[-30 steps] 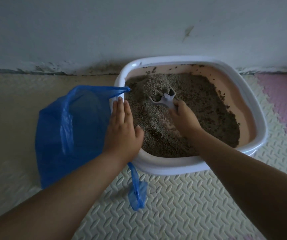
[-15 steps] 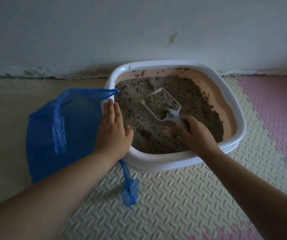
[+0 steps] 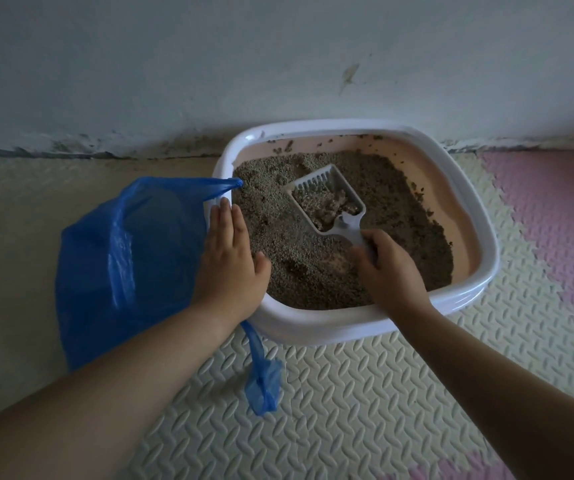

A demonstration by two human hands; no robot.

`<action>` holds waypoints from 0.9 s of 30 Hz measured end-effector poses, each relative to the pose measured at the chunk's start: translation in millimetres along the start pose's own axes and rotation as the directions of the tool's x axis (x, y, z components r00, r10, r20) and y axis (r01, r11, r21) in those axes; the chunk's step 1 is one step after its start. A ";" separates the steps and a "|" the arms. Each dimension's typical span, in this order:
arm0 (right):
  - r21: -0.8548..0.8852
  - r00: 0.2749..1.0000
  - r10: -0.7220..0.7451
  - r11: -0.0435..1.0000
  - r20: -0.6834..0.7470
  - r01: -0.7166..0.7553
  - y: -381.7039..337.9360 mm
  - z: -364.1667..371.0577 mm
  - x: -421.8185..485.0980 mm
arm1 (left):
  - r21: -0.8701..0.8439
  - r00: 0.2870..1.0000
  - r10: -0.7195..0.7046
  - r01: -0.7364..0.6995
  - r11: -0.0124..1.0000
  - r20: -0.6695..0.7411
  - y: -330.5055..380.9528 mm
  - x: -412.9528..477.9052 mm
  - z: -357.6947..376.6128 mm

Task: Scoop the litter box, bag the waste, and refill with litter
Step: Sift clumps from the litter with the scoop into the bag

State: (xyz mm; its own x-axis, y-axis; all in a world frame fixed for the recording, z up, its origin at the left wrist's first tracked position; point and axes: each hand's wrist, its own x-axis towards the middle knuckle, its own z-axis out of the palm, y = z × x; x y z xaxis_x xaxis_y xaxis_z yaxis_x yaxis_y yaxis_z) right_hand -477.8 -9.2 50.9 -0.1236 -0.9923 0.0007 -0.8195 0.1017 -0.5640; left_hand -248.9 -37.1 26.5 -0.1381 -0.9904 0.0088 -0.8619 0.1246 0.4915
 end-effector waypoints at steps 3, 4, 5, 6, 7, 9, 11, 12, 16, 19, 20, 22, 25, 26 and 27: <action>-0.008 1.000 -0.017 1.000 0.021 0.017 0.5 -0.3 -0.7 | -0.004 1.000 0.002 -0.002 1.000 0.005 0.4 -0.1 -0.6; -0.002 1.000 -0.011 1.000 0.005 0.011 0.1 -0.6 -1.0 | -0.006 1.000 0.004 -0.004 1.000 0.007 0.7 -0.1 -0.8; 0.002 1.000 -0.008 1.000 -0.004 0.008 -0.1 -0.9 -1.2 | -0.006 1.000 0.003 -0.003 1.000 0.009 0.8 -0.3 -1.1; -0.004 1.000 -0.020 1.000 0.002 0.020 -0.6 -0.9 -1.7 | -0.004 1.000 0.002 -0.002 1.000 0.009 0.6 -0.4 -1.1; -0.024 0.999 -0.035 0.999 0.016 0.035 -0.8 -0.3 -2.4 | -0.002 1.000 0.002 -0.002 1.000 0.007 0.8 -0.5 -1.4; -0.042 1.000 -0.023 0.999 0.005 0.023 -0.9 0.2 -2.3 | 0.000 1.000 0.003 -0.003 1.000 0.005 0.8 -0.2 -1.6; 0.002 1.000 0.019 1.000 -0.020 -0.019 -0.2 -0.6 -0.9 | -0.006 1.000 0.001 -0.001 1.000 0.009 0.8 -0.5 -1.9; 0.007 1.000 0.013 1.000 -0.011 -0.013 0.4 -0.2 -0.8 | -0.008 1.000 0.002 -0.002 1.000 0.008 0.6 -0.5 -1.6; 0.018 0.999 0.013 1.000 -0.031 -0.013 1.8 1.7 -1.9 | 0.002 1.000 0.006 -0.006 1.000 -0.001 0.1 0.1 -0.7; -0.006 1.000 -0.001 1.000 -0.020 0.001 1.8 1.5 -2.7 | -0.004 1.000 0.001 -0.001 1.000 0.003 0.5 0.0 -0.8; -0.013 1.000 0.005 1.000 -0.030 -0.005 1.4 1.6 -2.5 | -0.006 1.000 0.000 0.000 1.000 0.003 0.6 0.1 -0.8; 0.015 0.999 0.018 1.000 -0.049 -0.017 0.6 0.8 -2.1 | -0.004 1.000 -0.002 0.002 1.000 0.002 0.8 -0.2 -1.1; -0.025 0.999 -0.011 1.000 -0.040 0.010 0.7 1.6 -3.7 | -0.002 1.000 -0.003 0.003 1.000 0.004 1.0 -0.1 -1.0; -0.012 0.998 -0.002 1.000 -0.061 0.001 0.6 1.7 -3.5 | -0.001 1.000 -0.003 0.003 1.000 0.003 1.1 -0.1 -1.0; 0.007 0.997 0.008 1.000 -0.073 -0.008 0.4 1.3 -3.0 | 0.001 1.000 -0.003 0.003 1.000 0.002 1.1 -0.1 -1.1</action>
State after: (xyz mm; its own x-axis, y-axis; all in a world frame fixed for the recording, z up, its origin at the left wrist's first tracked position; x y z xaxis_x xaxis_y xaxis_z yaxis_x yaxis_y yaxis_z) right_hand -477.1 -6.3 49.6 -0.1709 -0.9837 0.0562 -0.8149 0.1090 -0.5693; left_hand -249.3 -36.9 27.9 -0.1364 -0.9906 0.0055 -0.8626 0.1215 0.4911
